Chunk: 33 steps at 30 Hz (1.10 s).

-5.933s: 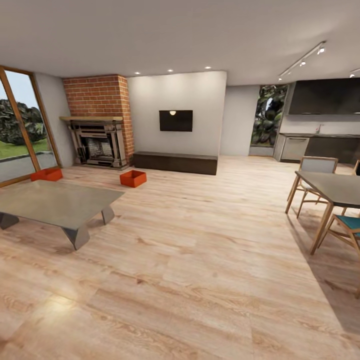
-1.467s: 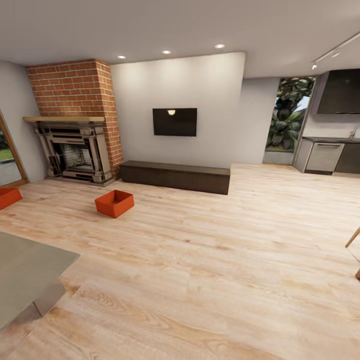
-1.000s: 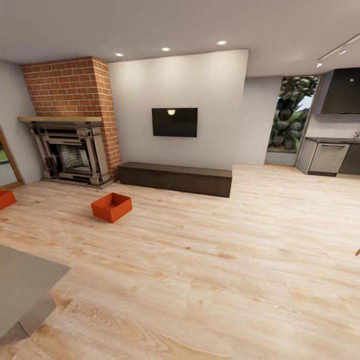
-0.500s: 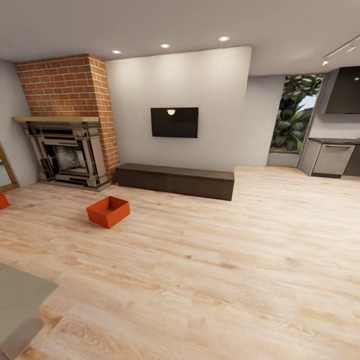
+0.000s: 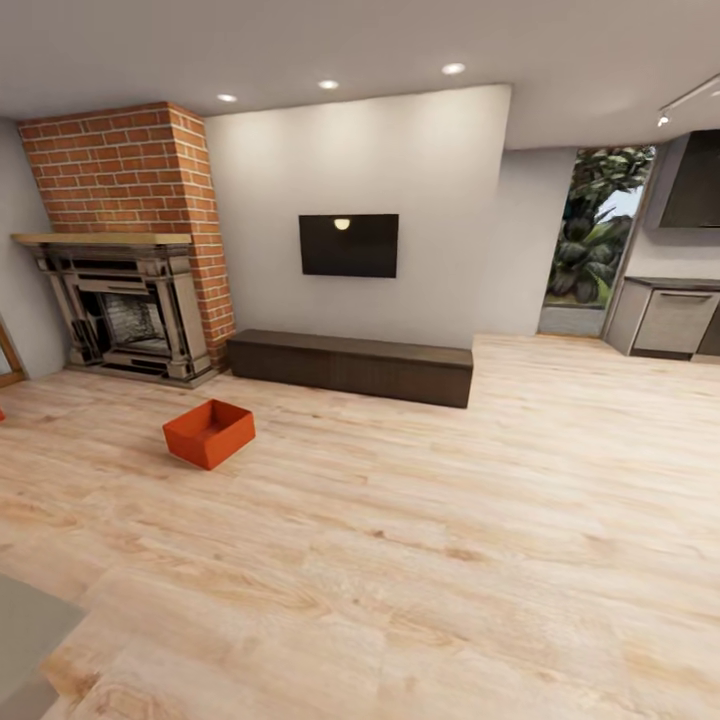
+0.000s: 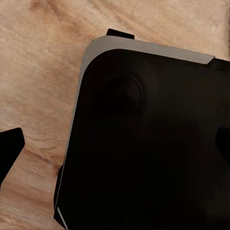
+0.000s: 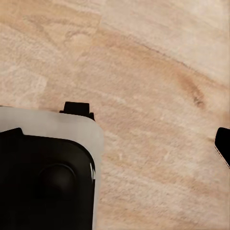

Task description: Move the two storage containers from the living room to the garage. In the garage, place one container on the floor and stack the other container on top of it (either order is fine).

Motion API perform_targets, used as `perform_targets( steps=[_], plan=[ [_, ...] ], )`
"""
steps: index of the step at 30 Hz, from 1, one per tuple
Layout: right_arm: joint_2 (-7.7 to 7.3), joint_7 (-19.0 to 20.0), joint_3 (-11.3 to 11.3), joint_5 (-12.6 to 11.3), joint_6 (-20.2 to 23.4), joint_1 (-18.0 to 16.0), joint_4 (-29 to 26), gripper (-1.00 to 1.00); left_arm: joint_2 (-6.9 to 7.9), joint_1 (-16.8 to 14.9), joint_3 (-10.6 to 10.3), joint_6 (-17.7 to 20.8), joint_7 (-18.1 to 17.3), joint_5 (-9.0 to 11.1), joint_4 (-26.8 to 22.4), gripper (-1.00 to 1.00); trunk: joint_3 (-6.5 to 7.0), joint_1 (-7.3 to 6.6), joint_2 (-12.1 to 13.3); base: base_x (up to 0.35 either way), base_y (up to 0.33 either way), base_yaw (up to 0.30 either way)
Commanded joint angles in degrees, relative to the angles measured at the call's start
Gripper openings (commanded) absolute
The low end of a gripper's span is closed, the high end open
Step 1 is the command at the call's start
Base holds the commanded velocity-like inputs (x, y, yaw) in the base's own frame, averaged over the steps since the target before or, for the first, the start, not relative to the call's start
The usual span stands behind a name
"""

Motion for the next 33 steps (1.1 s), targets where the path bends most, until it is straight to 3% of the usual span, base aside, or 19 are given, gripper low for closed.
perform_targets(
  steps=[1, 33],
  plan=[
    [0.03, 0.0, 0.5, -0.5, -0.3, -0.1, 0.2, 1.0, -0.01, 0.0, 0.0, -0.1, 0.1, 0.2, 0.0, 1.0, -0.05, 0.03, 0.0, 0.322, 0.0, 0.0],
    [0.05, -0.3, 0.3, -0.8, -0.3, -0.1, 0.2, 1.0, -0.01, 0.0, 0.0, 0.0, 0.1, 0.2, 0.0, 1.0, -0.05, 0.03, 0.0, 0.322, 0.0, 0.0]
  ],
)
